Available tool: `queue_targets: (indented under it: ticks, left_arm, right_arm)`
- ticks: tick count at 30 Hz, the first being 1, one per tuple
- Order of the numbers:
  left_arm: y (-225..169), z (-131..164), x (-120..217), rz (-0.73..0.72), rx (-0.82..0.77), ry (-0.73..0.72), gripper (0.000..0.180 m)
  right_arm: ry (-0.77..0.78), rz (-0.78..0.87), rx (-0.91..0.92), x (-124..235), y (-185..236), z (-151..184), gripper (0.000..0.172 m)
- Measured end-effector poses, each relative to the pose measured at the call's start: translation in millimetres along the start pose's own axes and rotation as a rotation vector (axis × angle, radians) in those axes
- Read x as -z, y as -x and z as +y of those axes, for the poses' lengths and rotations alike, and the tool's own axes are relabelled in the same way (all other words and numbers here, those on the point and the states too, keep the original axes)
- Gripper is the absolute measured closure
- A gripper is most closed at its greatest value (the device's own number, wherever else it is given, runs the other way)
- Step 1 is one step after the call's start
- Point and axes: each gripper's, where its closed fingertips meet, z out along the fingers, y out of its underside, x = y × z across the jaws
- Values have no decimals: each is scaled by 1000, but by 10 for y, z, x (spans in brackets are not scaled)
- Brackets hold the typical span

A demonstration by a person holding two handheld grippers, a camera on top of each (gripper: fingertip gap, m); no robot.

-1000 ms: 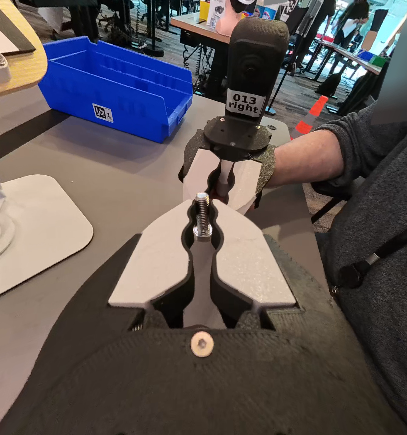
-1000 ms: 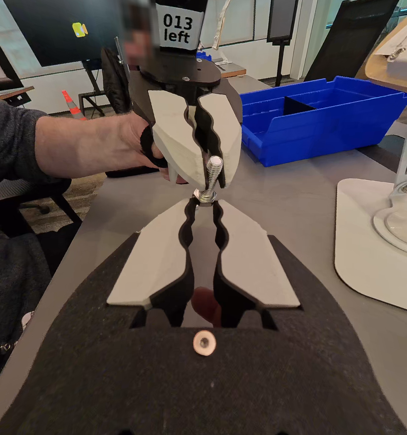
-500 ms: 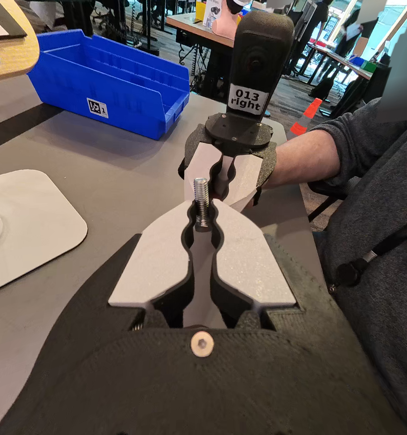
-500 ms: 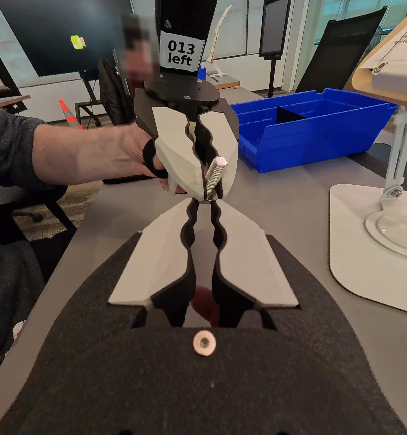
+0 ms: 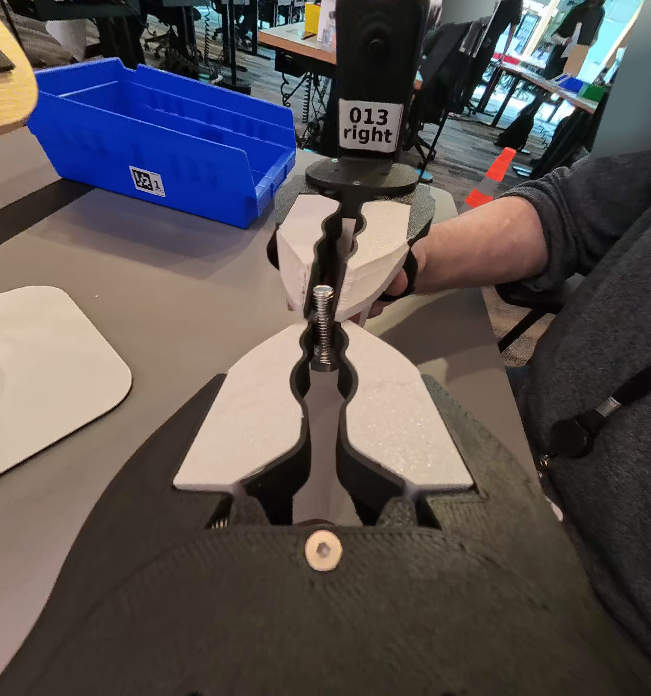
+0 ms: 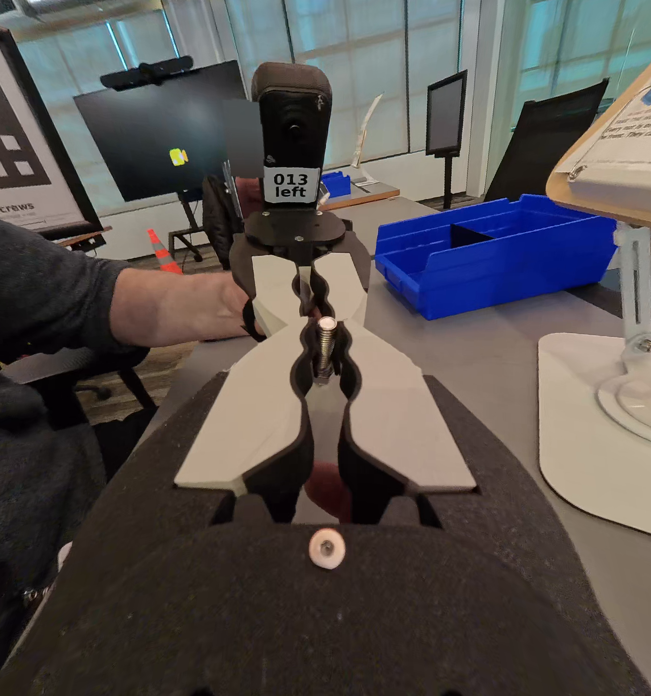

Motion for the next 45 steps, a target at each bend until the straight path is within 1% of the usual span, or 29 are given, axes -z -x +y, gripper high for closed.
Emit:
queue_targets:
  ticks: [3,4,6,7,10,12,20,21,22,24,27,29,31,33,35,39,42,45]
  left_arm:
    - [-20,-7,2,7,5,-7,170]
    - [-45,-15,0,20,1,0,164]
    - [-20,21,-16,-12,-19,41,146]
    - [-33,40,-30,-9,-22,56,146]
    - [-56,69,-75,3,-8,58,152]
    - [-54,116,-96,8,-9,76,160]
    - [-38,132,-73,13,0,61,160]
    - [-17,133,-40,5,5,62,160]
    - [27,120,19,-24,-2,59,160]
    - [88,60,211,-62,11,41,161]
    - [176,34,583,-173,4,32,161]
    - [203,94,812,-259,4,43,161]
    - [169,158,1021,-306,38,10,161]
    - [164,294,1215,-383,58,7,161]
    - [129,463,1356,-430,85,15,161]
    - [61,696,1518,-464,148,-17,161]
    - [105,766,1567,-472,149,-5,161]
    - [116,767,1572,-448,158,-29,161]
  right_arm:
    - [7,-12,-16,16,9,-4,162]
    - [2,-16,-22,24,10,-17,162]
    - [-8,-22,-27,49,0,-45,162]
    - [-2,-29,-26,57,5,-46,162]
    - [18,-39,-16,46,33,-26,162]
    - [20,-46,-11,29,59,-25,162]
    - [32,-17,6,13,39,-28,162]
    - [29,-8,6,17,26,-58,148]
    - [31,-2,4,34,12,-91,140]
    - [85,24,36,59,-34,-66,139]
    - [286,21,130,-95,-6,236,138]
    - [393,-62,151,-321,101,461,133]
    - [472,-142,182,-580,173,682,135]
    - [559,-184,239,-839,155,920,134]
    - [636,-238,263,-1063,136,1131,133]
    - [757,-315,357,-1342,95,1419,132]
    - [822,-366,403,-1412,52,1512,133]
    - [872,-438,413,-1407,48,1558,140]
